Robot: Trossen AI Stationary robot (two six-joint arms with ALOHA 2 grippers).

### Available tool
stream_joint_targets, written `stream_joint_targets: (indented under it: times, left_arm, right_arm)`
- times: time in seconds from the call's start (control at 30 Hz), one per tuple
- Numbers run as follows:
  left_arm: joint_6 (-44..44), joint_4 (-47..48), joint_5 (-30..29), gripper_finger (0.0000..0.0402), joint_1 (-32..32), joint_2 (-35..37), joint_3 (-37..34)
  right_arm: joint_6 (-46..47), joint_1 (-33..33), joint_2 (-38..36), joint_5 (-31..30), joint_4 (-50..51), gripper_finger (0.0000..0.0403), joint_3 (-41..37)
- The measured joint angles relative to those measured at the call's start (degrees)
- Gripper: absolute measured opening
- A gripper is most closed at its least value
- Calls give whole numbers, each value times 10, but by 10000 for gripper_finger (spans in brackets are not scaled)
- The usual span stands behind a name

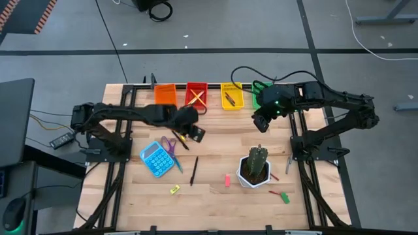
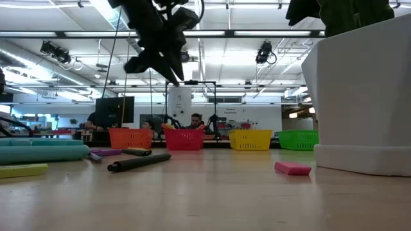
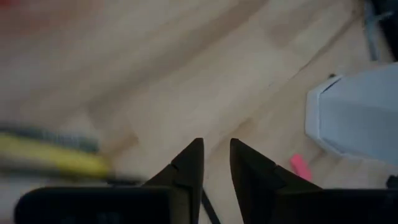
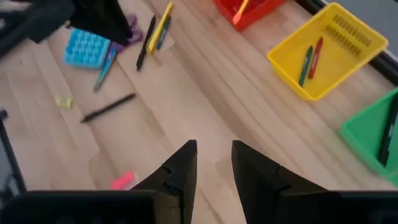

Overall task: Sort crayons/erasers/pens/pencils in bins
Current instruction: Put the bottom black pen into the green bin

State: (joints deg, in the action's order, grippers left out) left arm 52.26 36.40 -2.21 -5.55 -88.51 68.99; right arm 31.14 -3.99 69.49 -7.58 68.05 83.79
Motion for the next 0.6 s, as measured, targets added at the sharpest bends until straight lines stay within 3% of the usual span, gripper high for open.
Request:
stream_joint_targets:
  times: [0.2, 0.4, 0.6]
  left_arm:
    - [167, 28, -40, 51, 60, 0, 0]
    - [278, 37, -82, 22, 113, 0, 0]
    - [361, 39, -87, 5, 162, -6, 0]
  right_arm:
    - [-55, 0, 8, 21, 32, 107, 0]
    - [-90, -16, 10, 135, 47, 107, 0]
    - [-155, -17, 9, 143, 47, 107, 0]
